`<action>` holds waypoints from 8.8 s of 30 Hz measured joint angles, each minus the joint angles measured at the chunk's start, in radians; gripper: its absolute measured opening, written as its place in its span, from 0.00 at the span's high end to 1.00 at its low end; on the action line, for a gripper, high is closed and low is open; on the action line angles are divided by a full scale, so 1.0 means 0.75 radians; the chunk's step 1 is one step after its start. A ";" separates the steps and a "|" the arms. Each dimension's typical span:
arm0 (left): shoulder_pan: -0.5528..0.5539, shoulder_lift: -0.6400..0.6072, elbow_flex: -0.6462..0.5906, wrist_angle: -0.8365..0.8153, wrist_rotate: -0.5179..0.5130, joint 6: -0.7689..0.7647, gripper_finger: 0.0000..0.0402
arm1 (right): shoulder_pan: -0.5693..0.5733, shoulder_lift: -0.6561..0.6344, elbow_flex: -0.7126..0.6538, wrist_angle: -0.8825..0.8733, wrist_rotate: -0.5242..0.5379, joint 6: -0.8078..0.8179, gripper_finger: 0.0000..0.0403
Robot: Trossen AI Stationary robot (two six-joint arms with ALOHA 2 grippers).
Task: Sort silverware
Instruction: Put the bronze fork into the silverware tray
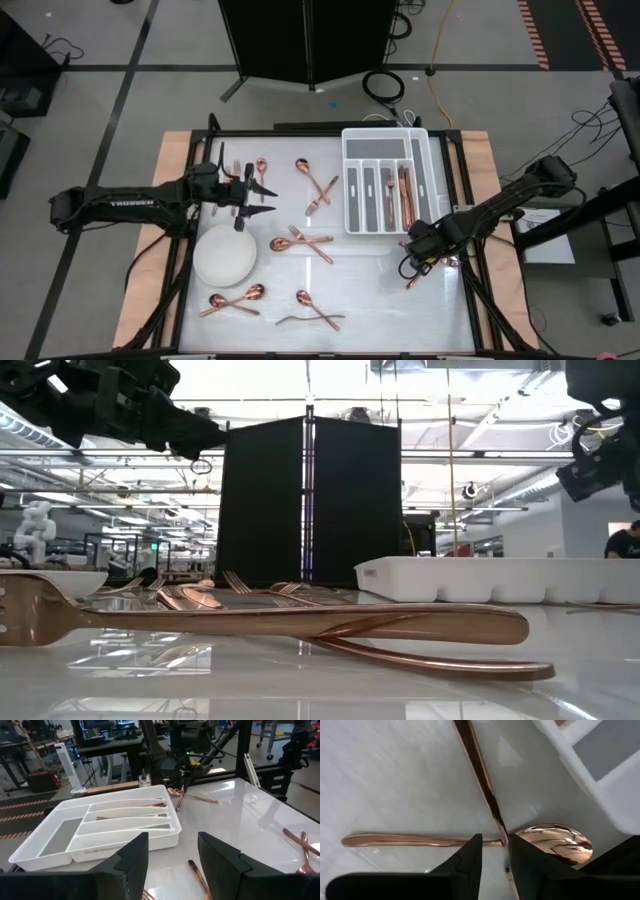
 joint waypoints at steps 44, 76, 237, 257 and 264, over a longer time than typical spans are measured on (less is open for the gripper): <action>0.000 0.000 0.001 -0.001 0.002 -0.026 0.57 | -0.001 -0.019 -0.202 0.273 -0.049 -0.041 0.98; 0.000 0.000 0.001 0.036 0.001 -0.015 0.57 | -0.152 -0.011 0.549 0.295 0.825 -1.908 1.00; 0.021 -0.085 0.004 0.127 -0.583 -0.021 0.57 | -0.380 1.364 1.389 0.521 0.429 -0.686 0.82; 0.021 -0.085 0.004 0.128 -0.581 -0.022 0.57 | -0.396 1.251 1.381 0.533 0.492 -0.759 0.90; 0.021 -0.085 0.004 0.128 -0.581 -0.022 0.57 | -0.362 1.236 1.381 0.455 0.489 -0.717 0.86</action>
